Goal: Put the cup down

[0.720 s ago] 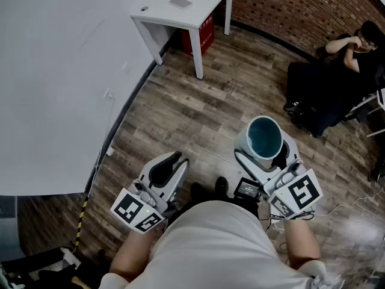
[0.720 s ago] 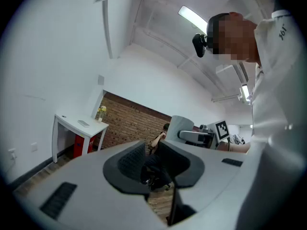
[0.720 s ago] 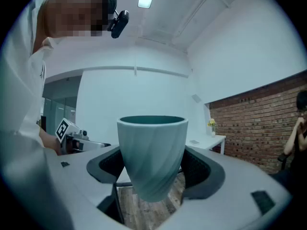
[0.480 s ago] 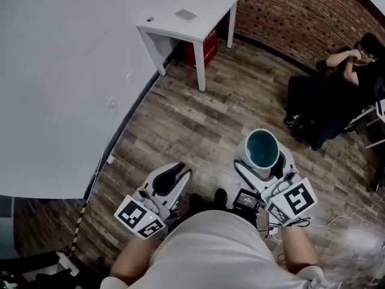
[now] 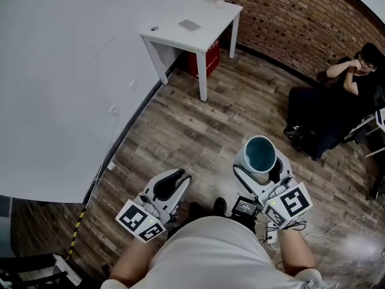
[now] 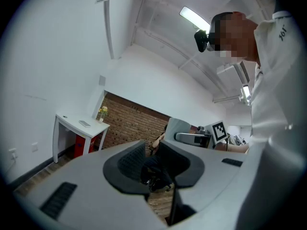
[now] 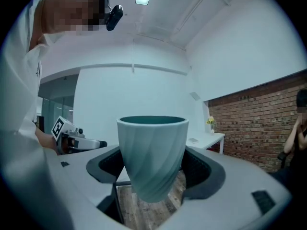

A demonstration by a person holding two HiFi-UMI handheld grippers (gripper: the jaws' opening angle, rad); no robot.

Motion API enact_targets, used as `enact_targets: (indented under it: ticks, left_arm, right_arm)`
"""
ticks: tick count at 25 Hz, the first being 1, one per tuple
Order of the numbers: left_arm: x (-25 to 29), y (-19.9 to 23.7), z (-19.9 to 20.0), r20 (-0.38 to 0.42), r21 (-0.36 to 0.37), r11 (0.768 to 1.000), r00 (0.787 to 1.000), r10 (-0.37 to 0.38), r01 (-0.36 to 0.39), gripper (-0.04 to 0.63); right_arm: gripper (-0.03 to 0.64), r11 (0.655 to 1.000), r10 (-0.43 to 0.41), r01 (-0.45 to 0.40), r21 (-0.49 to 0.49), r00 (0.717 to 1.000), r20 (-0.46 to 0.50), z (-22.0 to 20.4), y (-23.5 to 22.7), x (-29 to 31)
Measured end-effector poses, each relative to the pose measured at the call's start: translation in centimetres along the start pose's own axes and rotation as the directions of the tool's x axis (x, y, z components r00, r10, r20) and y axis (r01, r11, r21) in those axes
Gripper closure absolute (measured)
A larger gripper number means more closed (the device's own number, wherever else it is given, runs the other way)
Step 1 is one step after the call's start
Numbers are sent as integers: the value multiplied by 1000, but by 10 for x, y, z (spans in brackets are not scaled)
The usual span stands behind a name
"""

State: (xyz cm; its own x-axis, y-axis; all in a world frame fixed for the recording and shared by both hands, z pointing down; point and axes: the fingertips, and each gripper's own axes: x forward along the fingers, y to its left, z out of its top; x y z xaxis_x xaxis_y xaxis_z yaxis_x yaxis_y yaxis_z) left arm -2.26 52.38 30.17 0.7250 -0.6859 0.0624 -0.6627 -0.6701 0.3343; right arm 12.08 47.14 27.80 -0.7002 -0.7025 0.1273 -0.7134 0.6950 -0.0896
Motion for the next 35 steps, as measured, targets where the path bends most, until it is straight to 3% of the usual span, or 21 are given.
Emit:
enact_targets:
  ticks: [22,35]
  left_arm:
    - [25,-6,-6,-21,9,1000,1000,12,-12,495]
    - [58,-3,-11,-18,12,998,998,66,-65,466]
  right_arm:
    - [244,1000,-2,2,27,1000,-15,-11,-25,-9]
    - [244,999,30,-30,20,999,-15,-15,-60,-14]
